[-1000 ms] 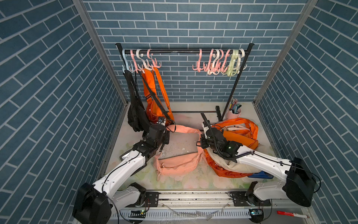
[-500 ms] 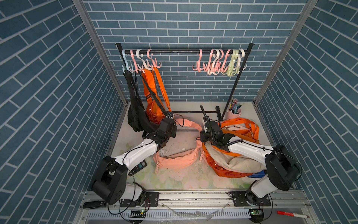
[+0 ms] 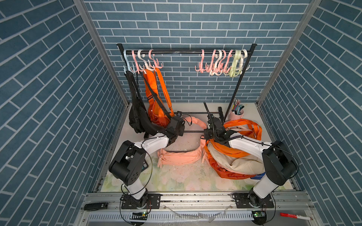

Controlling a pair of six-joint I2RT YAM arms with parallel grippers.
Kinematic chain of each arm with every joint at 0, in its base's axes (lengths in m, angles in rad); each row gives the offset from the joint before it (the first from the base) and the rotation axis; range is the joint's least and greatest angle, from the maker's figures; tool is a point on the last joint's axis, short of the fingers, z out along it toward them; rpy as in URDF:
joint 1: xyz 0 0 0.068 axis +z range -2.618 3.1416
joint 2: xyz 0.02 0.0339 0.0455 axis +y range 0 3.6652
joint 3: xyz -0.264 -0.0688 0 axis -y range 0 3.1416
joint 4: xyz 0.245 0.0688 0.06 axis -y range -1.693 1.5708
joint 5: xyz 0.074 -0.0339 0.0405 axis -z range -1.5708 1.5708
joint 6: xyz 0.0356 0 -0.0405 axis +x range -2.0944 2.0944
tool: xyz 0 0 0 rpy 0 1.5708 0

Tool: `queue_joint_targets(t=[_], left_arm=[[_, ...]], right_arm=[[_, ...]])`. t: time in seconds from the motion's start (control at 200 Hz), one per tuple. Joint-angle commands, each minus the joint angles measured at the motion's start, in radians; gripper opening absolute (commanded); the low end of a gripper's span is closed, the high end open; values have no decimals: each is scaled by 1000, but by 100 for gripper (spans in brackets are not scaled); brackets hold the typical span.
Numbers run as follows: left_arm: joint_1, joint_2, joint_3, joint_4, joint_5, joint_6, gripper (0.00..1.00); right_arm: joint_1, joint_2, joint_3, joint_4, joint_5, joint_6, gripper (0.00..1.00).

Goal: Take the bag off the hook
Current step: Place the bag at the center of the board.

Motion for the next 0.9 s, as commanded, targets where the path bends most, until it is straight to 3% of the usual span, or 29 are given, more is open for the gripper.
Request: queue_joint_targets(t=[0.0,0.12,0.4,0.515,0.65,0.71,0.77,0.895], left_arm=[[-7,40,52,16,10,17,0],[-6,87,98,8,13,26,5],[-9,155,163,2,55,44,40],[-12,167,182,-8,54,49,46],[-12,151,189,-11,50,49,51],[-12,133,188,-8,49,49,54],[-13,110,185,-4,52,48,57],[-16,56,180,-5,55,44,61]], right_arm=[[-12,31,39,-28,-15,22,0],[-21,50,57,-34,-19,19,0],[-51,59,69,-42,-42,17,0],[-60,55,75,-52,-51,14,2],[-70,45,83,-60,-64,9,14],[-73,37,87,-66,-68,7,38],[-74,27,94,-72,-63,0,51],[-76,1,101,-83,-59,-7,61]])
